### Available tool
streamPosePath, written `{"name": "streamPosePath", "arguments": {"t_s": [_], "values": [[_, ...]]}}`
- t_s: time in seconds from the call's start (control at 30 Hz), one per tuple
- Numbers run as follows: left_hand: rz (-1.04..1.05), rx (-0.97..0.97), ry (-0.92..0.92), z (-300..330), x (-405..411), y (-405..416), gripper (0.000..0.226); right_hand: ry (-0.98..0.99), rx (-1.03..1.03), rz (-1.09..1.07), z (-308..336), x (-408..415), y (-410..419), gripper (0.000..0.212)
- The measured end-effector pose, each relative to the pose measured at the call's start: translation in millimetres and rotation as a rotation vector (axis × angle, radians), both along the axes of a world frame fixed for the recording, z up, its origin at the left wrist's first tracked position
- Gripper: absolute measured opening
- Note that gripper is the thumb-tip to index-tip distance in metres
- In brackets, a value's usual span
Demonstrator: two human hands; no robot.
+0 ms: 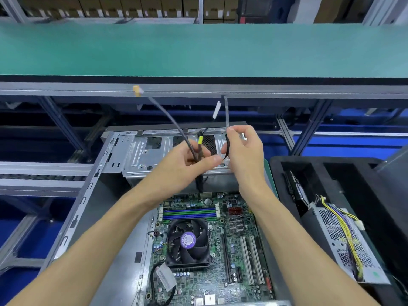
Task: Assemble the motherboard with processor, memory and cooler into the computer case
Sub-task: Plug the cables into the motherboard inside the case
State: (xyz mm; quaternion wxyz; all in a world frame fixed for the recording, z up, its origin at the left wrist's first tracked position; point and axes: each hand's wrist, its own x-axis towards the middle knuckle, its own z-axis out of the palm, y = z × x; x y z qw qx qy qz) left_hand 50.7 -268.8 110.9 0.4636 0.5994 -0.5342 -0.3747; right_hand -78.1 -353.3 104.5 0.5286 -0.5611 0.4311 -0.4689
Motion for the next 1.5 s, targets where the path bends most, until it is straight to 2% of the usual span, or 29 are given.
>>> {"name": "streamPosePath", "arguments": {"t_s": [0.07,0.13,0.2,0.3,0.4,0.47,0.5,0.53,0.57,0.6,0.67,0.73,0.8,0.83,0.87,0.93,1.0,1.07,1.13,1.2,1.33,1.43,1.5], "values": [[-0.015,-0.012,-0.145,3.2,1.4,5.0,0.021,0.008,0.002,-0.007,1.1,-0.3,0.4,0.009],[-0.123,0.064,-0.265,9.2,0.1,8.9,0.019,-0.013,0.041,0.003,2.7,-0.4,0.5,0.009],[-0.327,0.255,-0.281,14.0,-2.9,13.9,0.021,-0.064,0.081,0.030,5.1,-0.4,2.7,0.009],[-0.651,0.524,-0.424,14.8,-0.5,22.7,0.026,-0.081,0.089,0.059,7.3,-1.7,5.9,0.009],[-0.712,0.647,-0.347,14.9,12.7,29.1,0.052,-0.060,0.080,0.064,7.5,-1.9,7.0,0.012],[-0.687,0.671,-0.454,10.1,15.2,26.1,0.066,-0.056,0.068,0.069,7.9,-1.8,7.2,0.013],[-0.656,0.707,-0.489,4.2,11.5,20.8,0.064,-0.052,0.059,0.071,8.1,-1.6,7.4,0.013],[-0.578,0.747,-0.510,-1.1,5.1,16.4,0.050,-0.047,0.047,0.072,8.1,-1.3,7.7,0.013],[-0.506,0.764,-0.537,-7.6,0.0,11.9,0.024,-0.044,0.035,0.074,7.8,-1.2,7.8,0.014],[-0.498,0.710,-0.564,-13.4,-5.4,9.7,0.016,-0.043,0.026,0.077,7.4,-0.8,8.1,0.014],[-0.543,0.596,-0.481,-17.5,-6.1,14.1,0.041,-0.039,0.013,0.083,6.8,0.2,8.4,0.014],[-0.515,0.559,-0.267,-7.5,0.0,12.2,0.038,-0.031,0.005,0.088,6.4,1.7,8.4,0.014],[-0.760,0.481,-0.038,11.6,8.8,20.9,0.035,-0.023,-0.002,0.098,6.4,1.9,8.7,0.015],[-0.844,0.441,-0.010,17.8,10.8,26.2,0.035,-0.020,-0.007,0.108,6.2,1.8,9.0,0.015],[-0.846,0.430,-0.059,20.4,11.4,28.8,0.033,-0.017,-0.013,0.120,5.8,1.8,9.4,0.016],[-0.757,0.427,-0.227,18.6,11.8,23.9,0.027,-0.016,-0.021,0.145,5.0,2.2,10.1,0.019],[-0.741,0.511,-0.378,17.0,9.9,23.9,0.026,-0.020,-0.010,0.178,5.3,2.9,11.3,0.022],[-0.707,0.552,-0.443,14.4,10.8,24.7,0.027,-0.024,-0.016,0.211,5.9,3.1,12.1,0.024],[-0.585,0.463,-0.482,12.8,10.4,21.6,0.027,-0.021,-0.062,0.247,5.7,2.8,12.7,0.023],[-0.398,0.342,-0.380,13.7,8.6,19.5,0.036,-0.033,-0.115,0.300,5.2,3.6,14.0,0.019],[-0.126,0.269,0.052,21.2,20.9,17.9,0.054,-0.022,-0.179,0.410,4.5,3.8,18.6,0.019],[0.196,0.122,0.269,23.7,33.2,13.7,0.044,0.050,-0.231,0.531,3.2,3.5,24.3,0.020],[0.310,0.073,0.491,23.6,36.9,10.1,0.030,0.117,-0.241,0.633,1.0,4.0,27.2,0.018]]}}
